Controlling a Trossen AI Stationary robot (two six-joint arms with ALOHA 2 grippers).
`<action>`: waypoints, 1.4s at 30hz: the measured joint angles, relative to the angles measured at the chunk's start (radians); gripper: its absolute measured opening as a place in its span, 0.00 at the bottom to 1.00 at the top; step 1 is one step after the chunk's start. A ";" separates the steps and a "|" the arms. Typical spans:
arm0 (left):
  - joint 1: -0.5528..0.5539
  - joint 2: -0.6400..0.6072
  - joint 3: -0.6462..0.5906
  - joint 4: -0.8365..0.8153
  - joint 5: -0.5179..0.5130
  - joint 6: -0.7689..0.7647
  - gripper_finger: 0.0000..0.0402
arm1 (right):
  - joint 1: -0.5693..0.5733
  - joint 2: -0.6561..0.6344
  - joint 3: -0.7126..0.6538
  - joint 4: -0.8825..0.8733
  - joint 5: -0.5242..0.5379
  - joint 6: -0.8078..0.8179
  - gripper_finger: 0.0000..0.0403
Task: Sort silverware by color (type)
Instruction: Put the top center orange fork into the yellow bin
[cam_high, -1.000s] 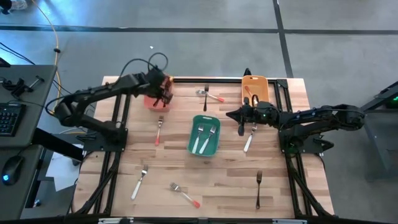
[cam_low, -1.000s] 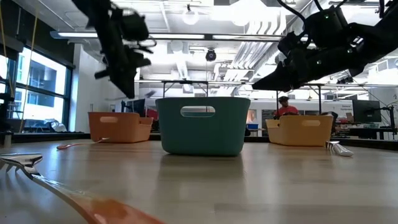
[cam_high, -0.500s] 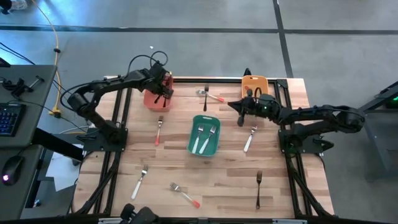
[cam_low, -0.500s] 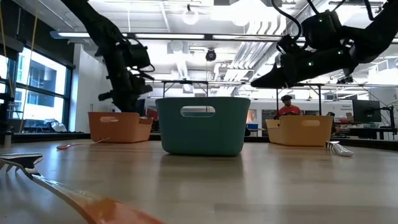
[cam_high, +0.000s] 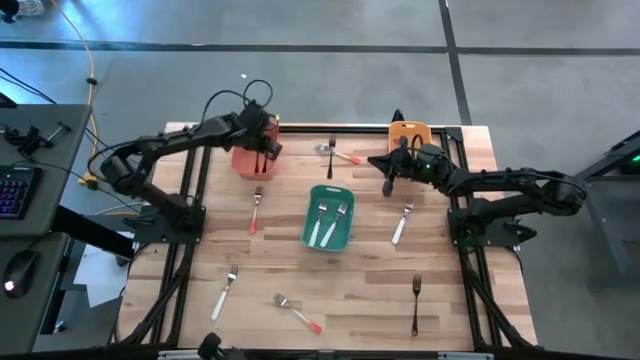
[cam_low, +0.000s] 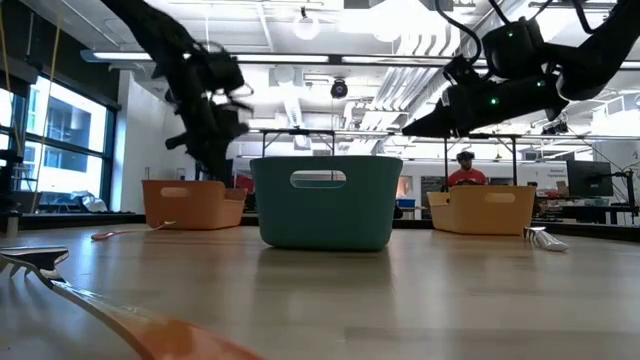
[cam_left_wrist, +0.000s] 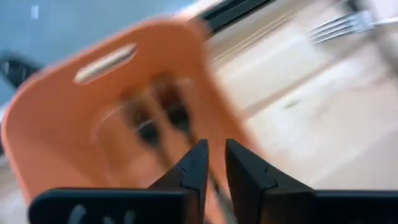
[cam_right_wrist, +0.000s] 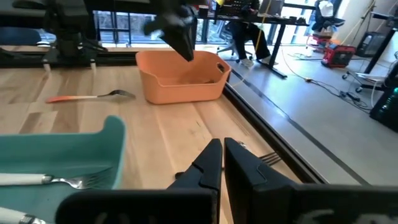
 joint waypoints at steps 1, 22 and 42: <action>-0.025 -0.026 -0.016 0.025 -0.002 0.002 0.08 | -0.004 0.000 0.000 0.000 0.000 0.000 0.00; -0.581 -0.478 -0.706 0.887 0.025 0.036 0.00 | 0.035 0.171 0.259 -0.261 0.019 0.104 0.00; -0.604 -0.863 -0.950 0.967 0.036 0.043 0.00 | -0.105 0.755 0.945 -0.986 0.005 -0.080 0.31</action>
